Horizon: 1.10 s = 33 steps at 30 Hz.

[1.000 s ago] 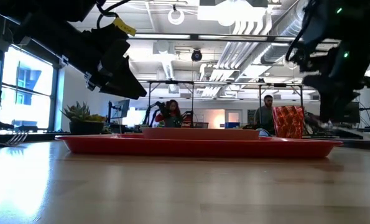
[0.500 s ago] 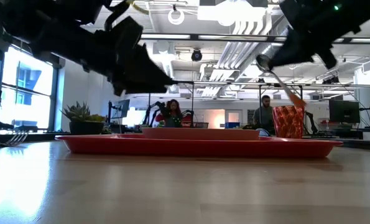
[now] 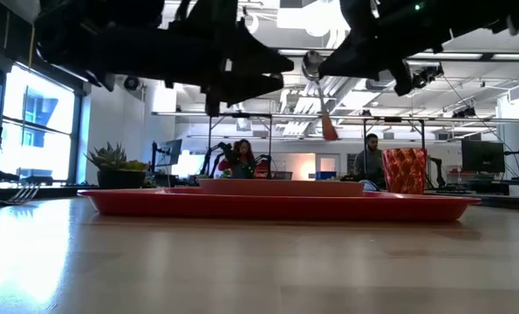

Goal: Pick and place plate/cup/fork/spoon on tray
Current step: Put the orange spoon on the red serving tray

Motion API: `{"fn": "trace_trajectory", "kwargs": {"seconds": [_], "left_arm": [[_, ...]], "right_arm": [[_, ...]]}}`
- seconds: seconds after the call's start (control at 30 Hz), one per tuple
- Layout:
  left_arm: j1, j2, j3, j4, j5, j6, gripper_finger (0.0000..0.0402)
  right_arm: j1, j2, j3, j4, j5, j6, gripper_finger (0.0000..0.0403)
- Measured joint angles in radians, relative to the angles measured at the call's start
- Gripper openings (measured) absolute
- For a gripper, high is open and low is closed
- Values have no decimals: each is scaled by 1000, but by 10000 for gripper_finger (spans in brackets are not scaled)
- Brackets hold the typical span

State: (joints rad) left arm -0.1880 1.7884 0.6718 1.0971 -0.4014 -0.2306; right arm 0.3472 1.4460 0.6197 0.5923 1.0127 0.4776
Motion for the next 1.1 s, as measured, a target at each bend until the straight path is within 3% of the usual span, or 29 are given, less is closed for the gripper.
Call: {"fn": "trace_trajectory", "kwargs": {"seconds": [0.2,0.4,0.73,1.1], "left_arm": [[29,13,44,-45,-3,-8,137],[55,13,59,-110,-3,-77,108],[54,13,78,-105,127,-24,110],[71,12,103,-116,101,-26,108]], "right_arm": [[-3,70,0,159,-20,-94,0],[1,74,0,211,-65,-146,0],[0,74,0,252,-67,-193,0],[4,74,0,264,-107,-191,0]]}}
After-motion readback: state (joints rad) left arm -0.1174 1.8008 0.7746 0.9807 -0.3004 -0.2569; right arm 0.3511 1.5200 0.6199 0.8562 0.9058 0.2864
